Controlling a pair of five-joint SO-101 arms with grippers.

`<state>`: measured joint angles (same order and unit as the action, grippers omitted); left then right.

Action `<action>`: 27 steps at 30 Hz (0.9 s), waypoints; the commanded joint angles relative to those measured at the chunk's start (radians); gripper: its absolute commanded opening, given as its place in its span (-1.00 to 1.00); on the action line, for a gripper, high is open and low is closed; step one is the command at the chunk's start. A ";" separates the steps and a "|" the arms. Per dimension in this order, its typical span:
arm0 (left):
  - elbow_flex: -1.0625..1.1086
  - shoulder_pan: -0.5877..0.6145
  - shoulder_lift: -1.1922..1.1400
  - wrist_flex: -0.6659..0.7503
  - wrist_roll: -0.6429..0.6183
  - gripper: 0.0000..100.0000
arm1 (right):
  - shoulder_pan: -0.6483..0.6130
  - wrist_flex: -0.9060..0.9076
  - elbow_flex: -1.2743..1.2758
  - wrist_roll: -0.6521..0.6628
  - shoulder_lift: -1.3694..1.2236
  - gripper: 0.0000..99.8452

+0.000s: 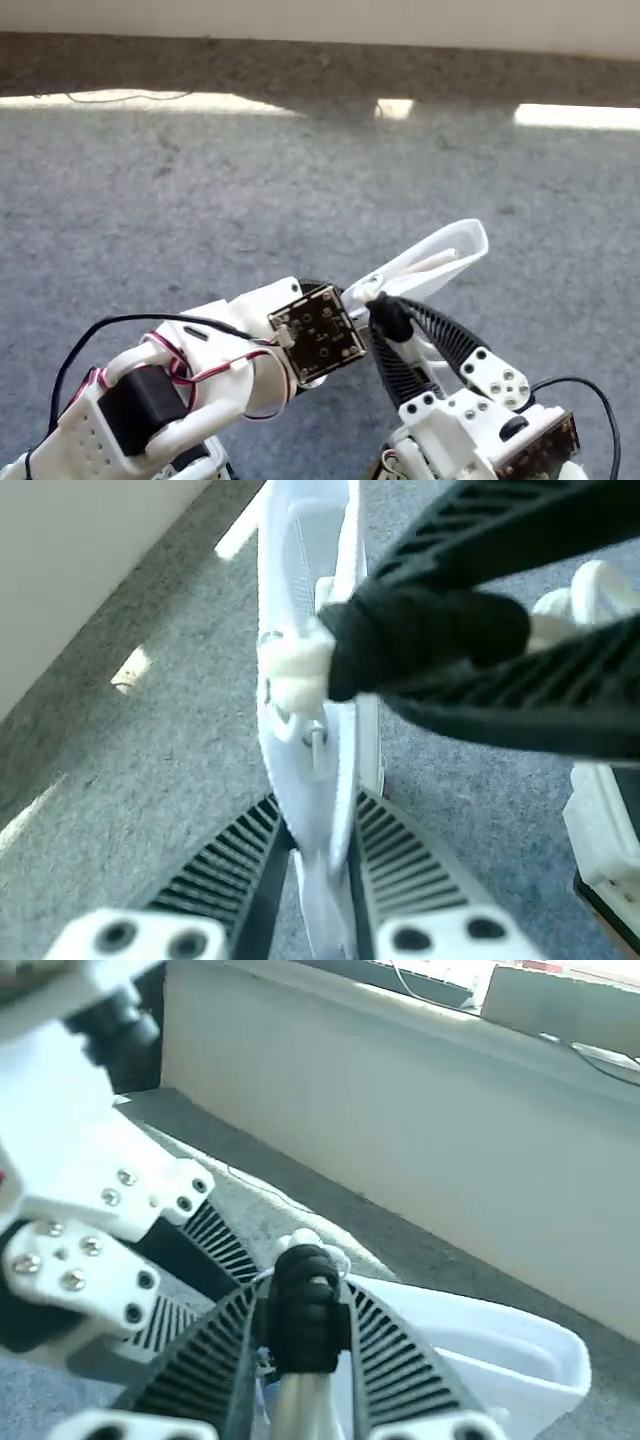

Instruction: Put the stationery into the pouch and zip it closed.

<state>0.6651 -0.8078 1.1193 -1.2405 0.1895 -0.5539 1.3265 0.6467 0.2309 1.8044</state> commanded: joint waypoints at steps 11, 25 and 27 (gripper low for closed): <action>0.139 0.094 0.217 0.002 0.021 -0.99 | 0.139 -0.133 0.051 -0.014 0.008 -0.99; 0.148 0.113 0.217 -0.005 0.021 -0.99 | 0.289 -0.283 0.173 -0.006 0.007 -0.99; 0.148 0.139 0.217 -0.005 0.021 -0.99 | 0.309 -0.285 0.173 -0.006 0.007 -0.99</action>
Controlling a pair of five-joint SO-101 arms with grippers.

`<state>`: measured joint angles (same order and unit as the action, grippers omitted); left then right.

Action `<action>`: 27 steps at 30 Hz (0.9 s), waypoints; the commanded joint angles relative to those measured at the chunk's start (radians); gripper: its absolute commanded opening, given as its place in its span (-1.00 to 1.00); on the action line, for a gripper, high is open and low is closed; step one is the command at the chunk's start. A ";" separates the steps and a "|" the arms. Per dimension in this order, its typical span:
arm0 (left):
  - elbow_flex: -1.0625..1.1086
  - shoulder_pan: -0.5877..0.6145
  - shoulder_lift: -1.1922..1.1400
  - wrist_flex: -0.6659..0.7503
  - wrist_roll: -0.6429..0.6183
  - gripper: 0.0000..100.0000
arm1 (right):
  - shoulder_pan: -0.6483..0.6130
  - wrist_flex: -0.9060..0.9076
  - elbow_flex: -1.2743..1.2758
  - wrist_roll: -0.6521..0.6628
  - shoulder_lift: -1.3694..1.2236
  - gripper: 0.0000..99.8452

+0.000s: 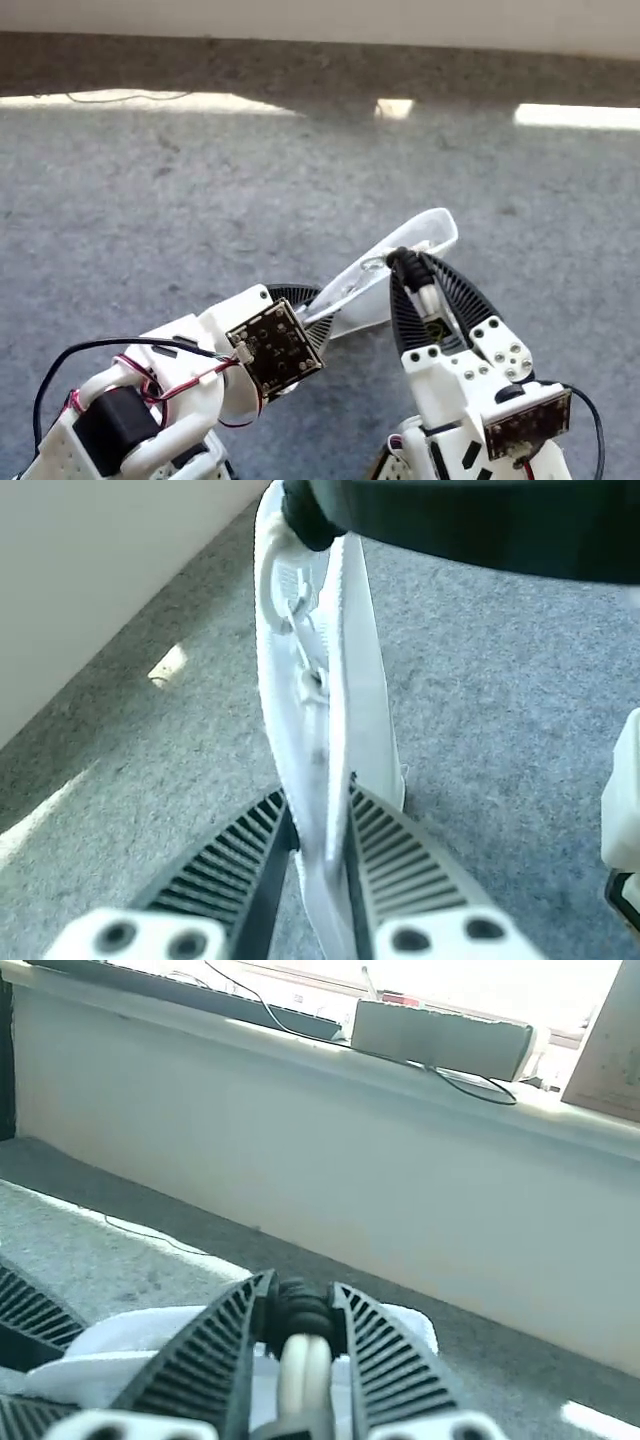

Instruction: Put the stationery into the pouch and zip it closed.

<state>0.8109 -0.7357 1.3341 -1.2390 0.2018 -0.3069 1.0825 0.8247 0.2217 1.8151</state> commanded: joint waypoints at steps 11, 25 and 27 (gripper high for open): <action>0.002 0.096 0.002 -0.005 0.009 -0.99 | 0.097 -0.119 0.064 0.040 -0.004 -0.99; 0.002 0.096 0.002 -0.005 0.011 -0.99 | -0.018 0.151 -0.062 -0.066 0.007 -0.58; 0.002 0.096 0.002 -0.005 0.011 -0.99 | -0.077 0.189 -0.093 -0.066 0.002 -0.58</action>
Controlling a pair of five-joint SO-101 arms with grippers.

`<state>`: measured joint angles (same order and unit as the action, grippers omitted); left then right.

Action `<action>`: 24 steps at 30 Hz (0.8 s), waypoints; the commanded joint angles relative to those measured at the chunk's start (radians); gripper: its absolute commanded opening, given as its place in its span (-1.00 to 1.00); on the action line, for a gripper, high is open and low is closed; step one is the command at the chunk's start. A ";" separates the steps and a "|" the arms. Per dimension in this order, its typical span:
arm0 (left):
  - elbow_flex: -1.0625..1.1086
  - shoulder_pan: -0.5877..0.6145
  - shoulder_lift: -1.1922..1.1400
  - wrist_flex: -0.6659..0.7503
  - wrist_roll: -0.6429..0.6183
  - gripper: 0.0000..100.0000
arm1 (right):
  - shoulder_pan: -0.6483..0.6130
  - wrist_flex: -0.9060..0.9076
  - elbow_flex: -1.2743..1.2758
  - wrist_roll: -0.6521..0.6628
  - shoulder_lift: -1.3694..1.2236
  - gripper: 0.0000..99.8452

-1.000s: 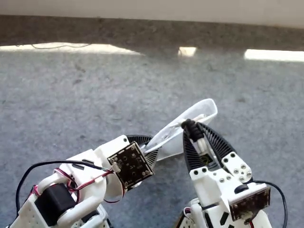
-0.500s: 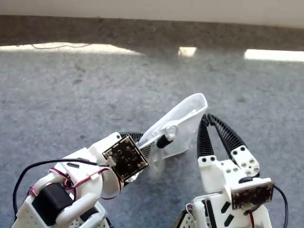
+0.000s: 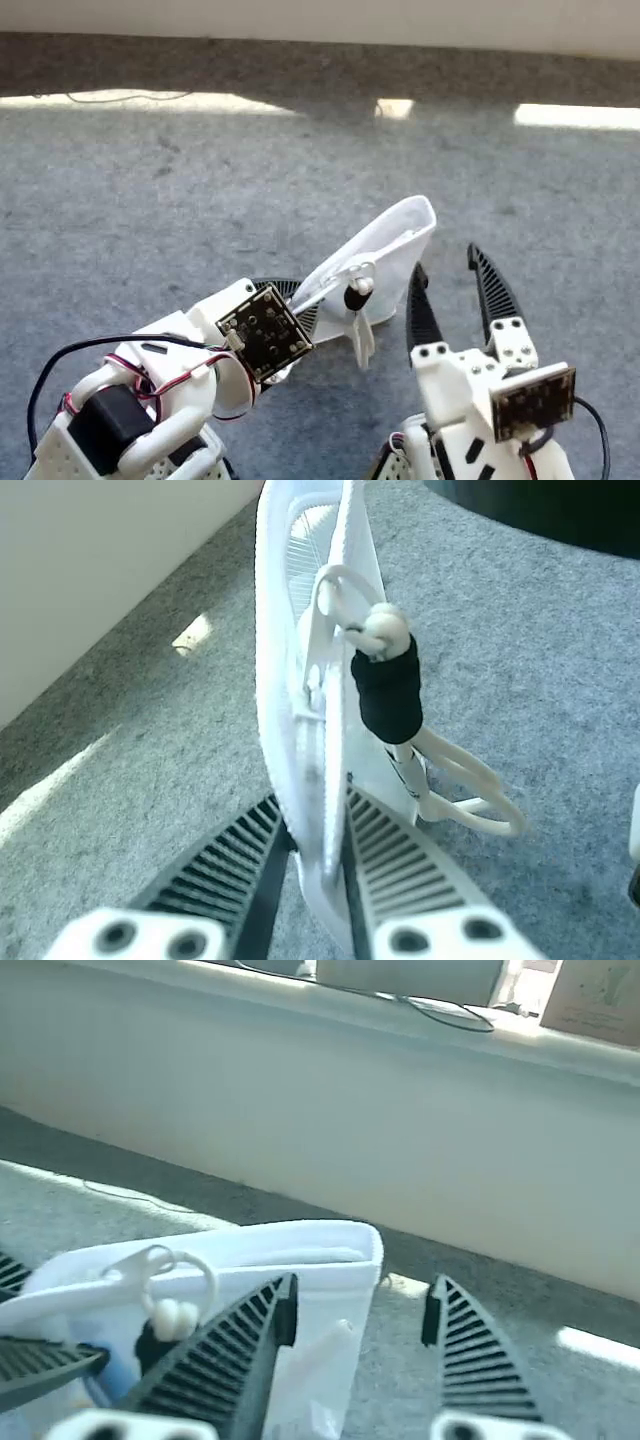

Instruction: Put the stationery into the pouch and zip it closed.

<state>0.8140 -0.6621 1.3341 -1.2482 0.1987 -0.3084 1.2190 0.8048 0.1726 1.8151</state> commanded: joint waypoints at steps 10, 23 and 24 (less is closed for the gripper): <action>0.001 0.022 0.002 0.006 0.014 -0.99 | -0.320 0.108 -0.097 -0.017 -0.004 -0.58; 0.001 0.022 0.002 0.008 0.011 -0.99 | -0.414 -0.053 0.073 -0.018 -0.007 -0.62; 0.001 0.022 0.002 0.008 0.011 -0.99 | -0.414 -0.064 0.087 -0.018 -0.007 -0.65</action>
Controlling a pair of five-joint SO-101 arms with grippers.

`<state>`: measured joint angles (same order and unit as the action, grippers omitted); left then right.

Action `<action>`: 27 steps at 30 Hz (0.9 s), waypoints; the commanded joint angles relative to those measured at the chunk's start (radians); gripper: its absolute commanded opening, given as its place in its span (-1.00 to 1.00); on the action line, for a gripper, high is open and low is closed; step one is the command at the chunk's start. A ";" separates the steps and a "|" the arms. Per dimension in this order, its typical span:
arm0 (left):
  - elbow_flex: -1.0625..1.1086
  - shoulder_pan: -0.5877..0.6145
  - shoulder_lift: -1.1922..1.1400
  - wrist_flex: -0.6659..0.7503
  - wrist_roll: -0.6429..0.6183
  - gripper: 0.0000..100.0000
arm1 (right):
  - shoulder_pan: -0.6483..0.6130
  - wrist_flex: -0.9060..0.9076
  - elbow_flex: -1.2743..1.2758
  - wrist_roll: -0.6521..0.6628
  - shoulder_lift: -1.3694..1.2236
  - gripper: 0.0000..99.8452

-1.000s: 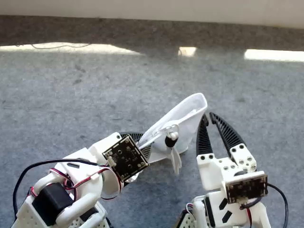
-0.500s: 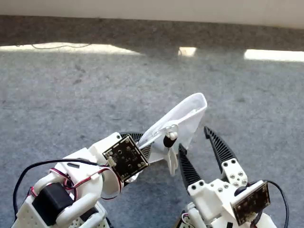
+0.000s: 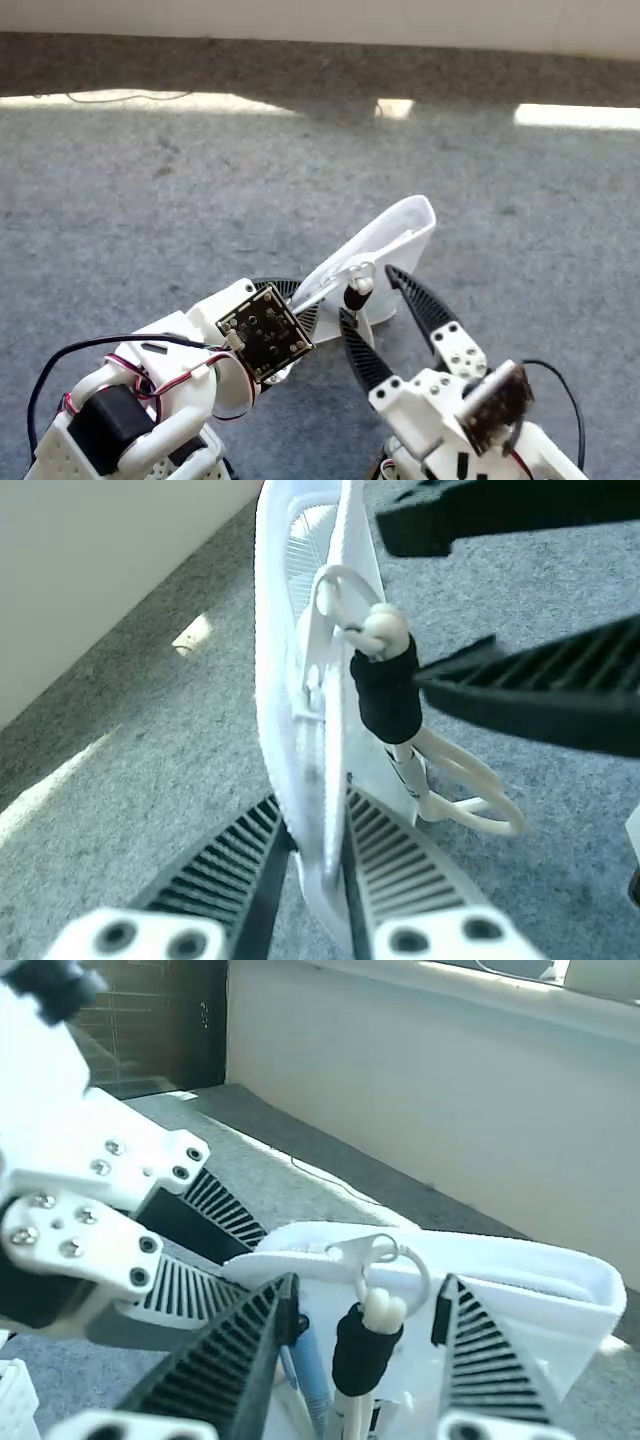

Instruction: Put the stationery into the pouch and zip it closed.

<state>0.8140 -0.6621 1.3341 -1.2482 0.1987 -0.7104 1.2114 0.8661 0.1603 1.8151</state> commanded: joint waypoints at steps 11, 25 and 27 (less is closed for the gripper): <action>0.001 0.022 0.002 0.008 0.009 -0.99 | 0.015 -0.107 0.045 -0.006 -0.114 -0.68; 0.001 0.022 0.002 0.005 0.009 -0.99 | 0.076 -0.108 0.038 0.002 -0.222 -0.86; 0.001 0.022 0.002 0.005 0.009 -0.99 | 0.076 -0.110 0.038 0.043 -0.222 -0.91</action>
<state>0.8140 -0.6467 1.3341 -1.2482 0.1987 -0.6398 1.1239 0.9106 0.1634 1.6126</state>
